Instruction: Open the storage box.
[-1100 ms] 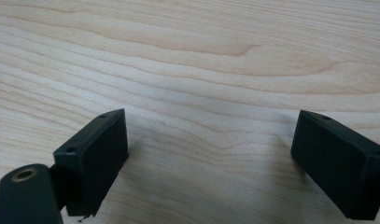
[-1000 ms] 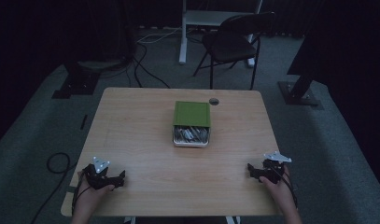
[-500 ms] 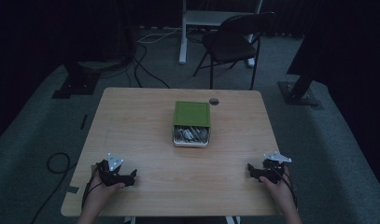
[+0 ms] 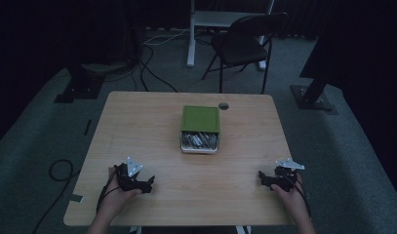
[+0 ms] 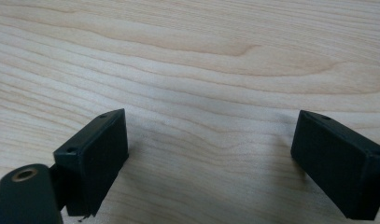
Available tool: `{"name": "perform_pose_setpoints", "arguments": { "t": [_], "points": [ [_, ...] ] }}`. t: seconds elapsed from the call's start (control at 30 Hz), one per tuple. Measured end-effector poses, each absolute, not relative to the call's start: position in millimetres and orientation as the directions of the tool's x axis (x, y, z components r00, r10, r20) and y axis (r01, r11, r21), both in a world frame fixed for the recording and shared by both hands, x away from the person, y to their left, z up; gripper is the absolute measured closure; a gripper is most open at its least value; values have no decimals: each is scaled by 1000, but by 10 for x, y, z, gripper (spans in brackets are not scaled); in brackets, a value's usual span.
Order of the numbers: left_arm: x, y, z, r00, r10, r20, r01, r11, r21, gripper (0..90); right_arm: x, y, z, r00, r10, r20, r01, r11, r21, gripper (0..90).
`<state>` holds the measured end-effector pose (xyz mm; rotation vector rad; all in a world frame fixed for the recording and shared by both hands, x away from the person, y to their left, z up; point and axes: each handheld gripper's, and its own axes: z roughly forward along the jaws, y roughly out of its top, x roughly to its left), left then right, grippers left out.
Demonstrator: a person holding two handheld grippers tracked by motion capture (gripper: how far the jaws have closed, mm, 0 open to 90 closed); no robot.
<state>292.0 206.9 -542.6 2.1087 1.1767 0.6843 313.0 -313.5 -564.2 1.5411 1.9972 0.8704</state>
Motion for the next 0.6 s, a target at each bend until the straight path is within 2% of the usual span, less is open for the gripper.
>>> {"name": "perform_pose_setpoints", "arguments": {
  "t": [0.6],
  "points": [
    [3011, 1631, -5386, 569, 791, 225, 459, -532, 711, 7, 3130, -3136, -5642, -259, 966, 15, 668, 168, 724, 107]
  ]
}}
